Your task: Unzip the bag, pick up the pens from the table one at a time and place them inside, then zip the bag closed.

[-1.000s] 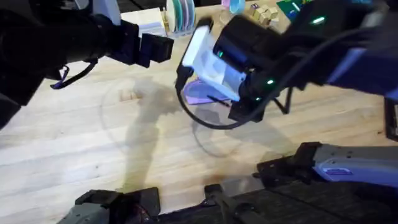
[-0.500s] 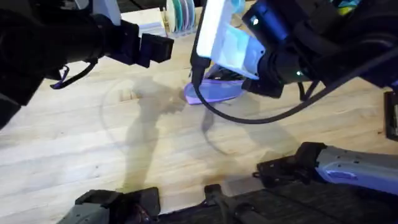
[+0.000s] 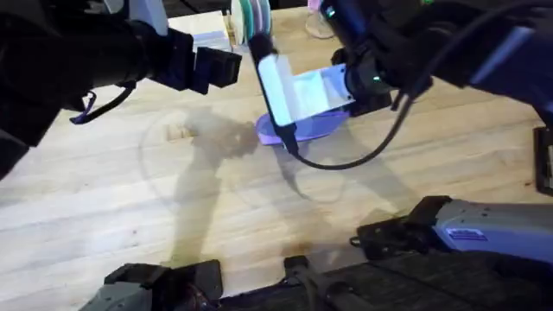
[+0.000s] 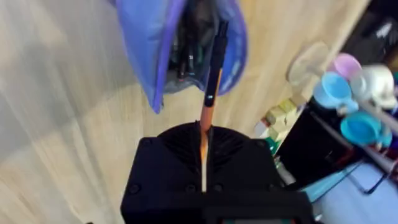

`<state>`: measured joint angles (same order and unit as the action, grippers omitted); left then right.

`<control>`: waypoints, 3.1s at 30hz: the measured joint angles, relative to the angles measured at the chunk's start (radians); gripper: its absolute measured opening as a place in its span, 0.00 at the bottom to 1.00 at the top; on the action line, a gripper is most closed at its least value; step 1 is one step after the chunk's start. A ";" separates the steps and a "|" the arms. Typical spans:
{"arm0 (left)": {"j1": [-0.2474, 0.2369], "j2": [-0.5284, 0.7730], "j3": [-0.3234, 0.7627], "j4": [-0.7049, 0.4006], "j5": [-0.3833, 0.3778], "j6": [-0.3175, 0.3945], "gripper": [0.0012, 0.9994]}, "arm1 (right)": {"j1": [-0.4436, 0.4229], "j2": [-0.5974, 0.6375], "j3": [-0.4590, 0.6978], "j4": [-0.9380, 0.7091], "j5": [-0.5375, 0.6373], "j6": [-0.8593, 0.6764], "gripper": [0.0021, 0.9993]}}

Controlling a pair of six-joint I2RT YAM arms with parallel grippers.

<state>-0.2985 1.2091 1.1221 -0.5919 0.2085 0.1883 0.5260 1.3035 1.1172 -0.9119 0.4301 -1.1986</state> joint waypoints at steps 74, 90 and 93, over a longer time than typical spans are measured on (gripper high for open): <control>0.133 -0.095 0.000 -0.182 -0.115 0.387 0.99 | -0.052 0.083 0.128 0.106 -0.210 0.402 1.00; 0.162 0.197 0.000 -0.156 0.151 0.517 0.99 | -0.050 0.009 0.129 0.103 -0.334 1.119 1.00; 0.162 0.301 0.000 -0.167 0.176 0.523 0.99 | -0.048 0.029 0.129 0.123 -0.492 1.231 1.00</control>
<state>-0.1368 1.5103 1.1221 -0.7584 0.3850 0.7110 0.4778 1.3327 1.2457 -0.7885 -0.0618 0.0322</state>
